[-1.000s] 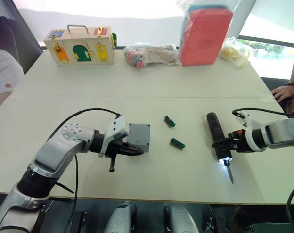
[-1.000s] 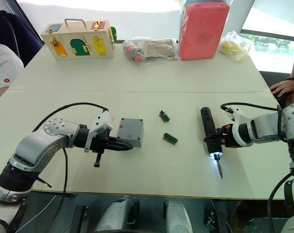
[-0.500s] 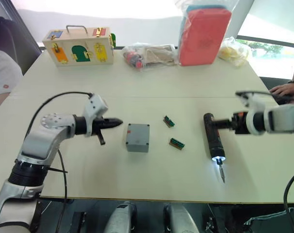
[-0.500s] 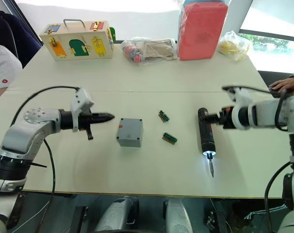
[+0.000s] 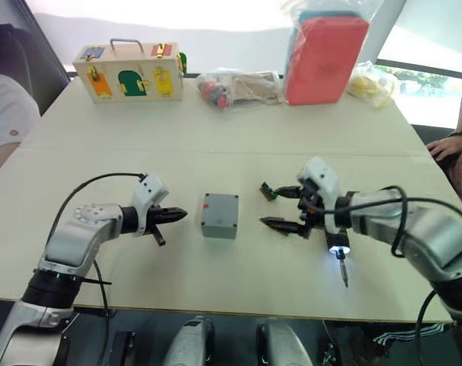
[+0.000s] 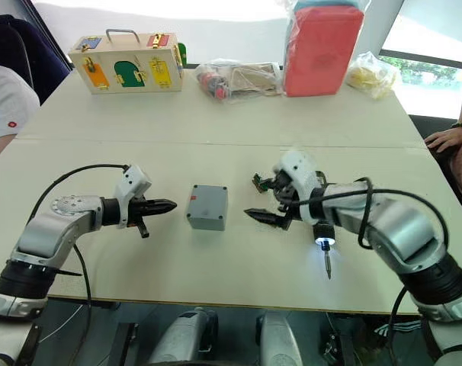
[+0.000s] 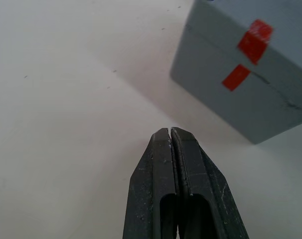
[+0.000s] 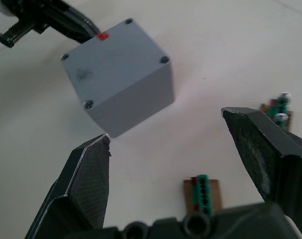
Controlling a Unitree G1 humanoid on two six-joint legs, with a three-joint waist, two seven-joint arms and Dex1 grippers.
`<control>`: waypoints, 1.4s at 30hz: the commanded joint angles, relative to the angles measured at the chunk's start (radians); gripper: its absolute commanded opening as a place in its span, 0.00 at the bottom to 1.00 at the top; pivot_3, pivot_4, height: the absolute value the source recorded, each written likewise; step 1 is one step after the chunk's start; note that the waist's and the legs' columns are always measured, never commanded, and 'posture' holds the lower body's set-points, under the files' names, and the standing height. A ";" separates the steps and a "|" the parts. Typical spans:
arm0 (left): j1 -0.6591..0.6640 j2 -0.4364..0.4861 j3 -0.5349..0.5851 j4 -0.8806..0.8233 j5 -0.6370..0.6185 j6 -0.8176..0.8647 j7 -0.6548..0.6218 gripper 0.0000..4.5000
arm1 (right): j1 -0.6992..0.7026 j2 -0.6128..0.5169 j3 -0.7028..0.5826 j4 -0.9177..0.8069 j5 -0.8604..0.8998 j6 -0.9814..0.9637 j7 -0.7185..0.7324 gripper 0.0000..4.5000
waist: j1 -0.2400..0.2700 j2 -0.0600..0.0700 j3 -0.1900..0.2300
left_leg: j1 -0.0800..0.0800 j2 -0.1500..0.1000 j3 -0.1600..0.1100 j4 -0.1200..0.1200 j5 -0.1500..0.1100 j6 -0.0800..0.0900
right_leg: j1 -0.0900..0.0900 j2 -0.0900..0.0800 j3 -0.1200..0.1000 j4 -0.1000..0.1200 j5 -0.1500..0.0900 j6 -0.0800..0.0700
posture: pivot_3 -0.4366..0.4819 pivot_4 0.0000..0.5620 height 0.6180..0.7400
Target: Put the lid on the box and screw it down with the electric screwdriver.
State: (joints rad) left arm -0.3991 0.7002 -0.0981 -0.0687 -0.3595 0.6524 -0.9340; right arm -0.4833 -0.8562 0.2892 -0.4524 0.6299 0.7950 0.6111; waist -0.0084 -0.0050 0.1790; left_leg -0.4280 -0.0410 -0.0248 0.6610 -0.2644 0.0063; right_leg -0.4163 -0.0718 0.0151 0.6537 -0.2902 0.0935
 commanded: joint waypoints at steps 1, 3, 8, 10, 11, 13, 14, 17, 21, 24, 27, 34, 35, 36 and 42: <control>-0.003 -0.003 -0.017 -0.044 0.005 -0.008 -0.012 0.00 | 0.006 0.035 0.034 -0.024 -0.065 -0.015 0.029 0.86 | -0.001 0.000 0.000 | 0.000 0.000 0.000 0.000 0.000 0.000 | 0.000 0.000 0.000 0.000 0.000 0.000 | 0.48 0.27 0.98; -0.018 -0.015 -0.031 -0.035 0.013 -0.018 -0.014 0.00 | 0.003 0.053 0.046 -0.019 -0.090 -0.012 0.042 0.86 | -0.001 0.000 0.000 | 0.000 0.000 0.000 0.000 0.000 0.000 | 0.000 0.000 0.000 0.000 0.000 0.000 | 0.48 0.27 0.98; -0.062 -0.035 -0.069 0.014 0.044 -0.061 -0.040 0.00 | -0.013 0.112 0.081 0.005 -0.120 0.027 0.069 0.86 | 0.000 0.000 0.000 | 0.000 0.000 0.000 0.000 0.000 0.000 | 0.000 0.000 0.000 0.000 0.000 0.000 | 0.48 0.27 0.98; -0.085 -0.041 -0.085 0.047 0.057 -0.086 -0.057 0.00 | -0.020 0.138 0.099 0.018 -0.137 0.035 0.080 0.86 | -0.001 0.000 0.000 | 0.000 0.000 0.000 0.000 0.000 0.000 | 0.000 0.000 0.000 0.001 0.000 0.000 | 0.48 0.27 0.98; -0.093 -0.044 -0.090 0.059 0.063 -0.095 -0.064 0.00 | -0.022 0.146 0.103 0.021 -0.143 0.039 0.086 0.86 | -0.001 0.000 0.000 | 0.001 0.000 0.000 0.000 0.000 0.000 | 0.000 0.000 0.000 0.001 0.000 0.000 | 0.48 0.27 0.98; -0.126 -0.057 -0.101 0.099 0.079 -0.121 -0.079 0.00 | -0.028 0.183 0.095 0.005 -0.114 0.076 0.093 0.86 | -0.001 0.000 0.000 | 0.000 -0.001 0.000 0.001 0.001 -0.002 | 0.000 0.000 0.000 0.002 0.000 0.000 | 0.48 0.27 0.98; -0.138 -0.062 -0.104 0.116 0.086 -0.131 -0.085 0.00 | -0.030 0.200 0.089 0.000 -0.101 0.094 0.094 0.86 | -0.001 0.000 0.000 | 0.000 -0.001 0.000 0.001 0.001 -0.002 | 0.000 0.000 0.000 0.002 0.000 0.000 | 0.48 0.27 0.98; -0.178 -0.080 -0.117 0.177 0.116 -0.174 -0.099 0.00 | -0.033 0.244 0.053 -0.021 -0.039 0.167 0.103 0.86 | 0.001 0.000 0.000 | 0.000 -0.001 0.000 0.002 0.001 -0.002 | 0.000 0.000 0.000 0.003 0.000 0.000 | 0.48 0.27 0.98; -0.217 -0.098 -0.119 0.242 0.142 -0.213 -0.110 0.00 | -0.034 0.292 -0.002 -0.052 0.039 0.247 0.097 0.86 | 0.000 0.000 0.000 | 0.000 -0.002 0.000 0.003 0.001 -0.002 | 0.000 0.000 0.000 0.004 0.000 0.000 | 0.48 0.27 0.98; -0.237 -0.094 -0.110 0.283 0.164 -0.242 -0.108 0.00 | -0.037 0.291 -0.045 -0.071 0.064 0.282 0.089 0.86 | -0.002 0.000 0.000 | 0.001 -0.002 0.000 0.003 0.001 -0.002 | -0.001 0.000 0.000 0.006 0.000 0.000 | 0.48 0.27 0.98; -0.236 -0.079 -0.098 0.292 0.173 -0.249 -0.114 0.00 | -0.042 0.255 -0.080 -0.073 0.062 0.283 0.101 0.86 | -0.003 0.000 0.000 | 0.000 -0.002 0.000 0.003 0.001 -0.002 | -0.001 0.000 0.000 0.007 0.000 0.000 | 0.48 0.27 0.98; -0.099 0.049 -0.085 0.128 0.133 -0.157 -0.189 0.00 | -0.110 0.144 0.025 0.143 -0.223 -0.055 0.203 0.86 | -0.010 0.000 0.000 | 0.001 -0.002 0.001 0.003 0.000 0.000 | -0.004 0.001 0.001 0.009 0.000 0.000 | 0.48 0.27 0.98; -0.071 0.063 -0.078 0.083 0.115 -0.129 -0.196 0.00 | -0.126 0.150 0.048 0.190 -0.259 -0.109 0.224 0.86 | -0.009 0.000 0.000 | 0.001 -0.002 0.001 0.003 0.000 0.000 | -0.004 0.001 0.001 0.010 0.000 0.000 | 0.48 0.27 0.98; -0.040 0.080 -0.071 0.035 0.098 -0.101 -0.203 0.00 | -0.143 0.163 0.064 0.237 -0.288 -0.153 0.243 0.86 | -0.010 0.000 0.000 | 0.001 -0.002 0.001 0.003 0.000 0.000 | -0.004 0.001 0.001 0.010 0.000 0.000 | 0.48 0.27 0.98; 0.072 0.089 -0.037 -0.142 0.038 0.006 -0.156 0.00 | -0.217 0.224 0.153 0.442 -0.431 -0.414 0.383 0.86 | 0.000 0.000 0.000 | 0.000 -0.002 0.001 0.003 0.001 -0.001 | -0.004 0.000 0.001 0.010 0.000 0.000 | 0.48 0.27 0.98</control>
State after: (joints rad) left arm -0.3248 0.7960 -0.1646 -0.1645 -0.2966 0.6336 -1.1078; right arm -0.6811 -0.6383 0.4377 -0.0191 0.2273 0.4534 0.9517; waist -0.0088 -0.0052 0.1786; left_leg -0.4275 -0.0430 -0.0240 0.6644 -0.2637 0.0051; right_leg -0.4200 -0.0715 0.0162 0.6639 -0.2902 0.0934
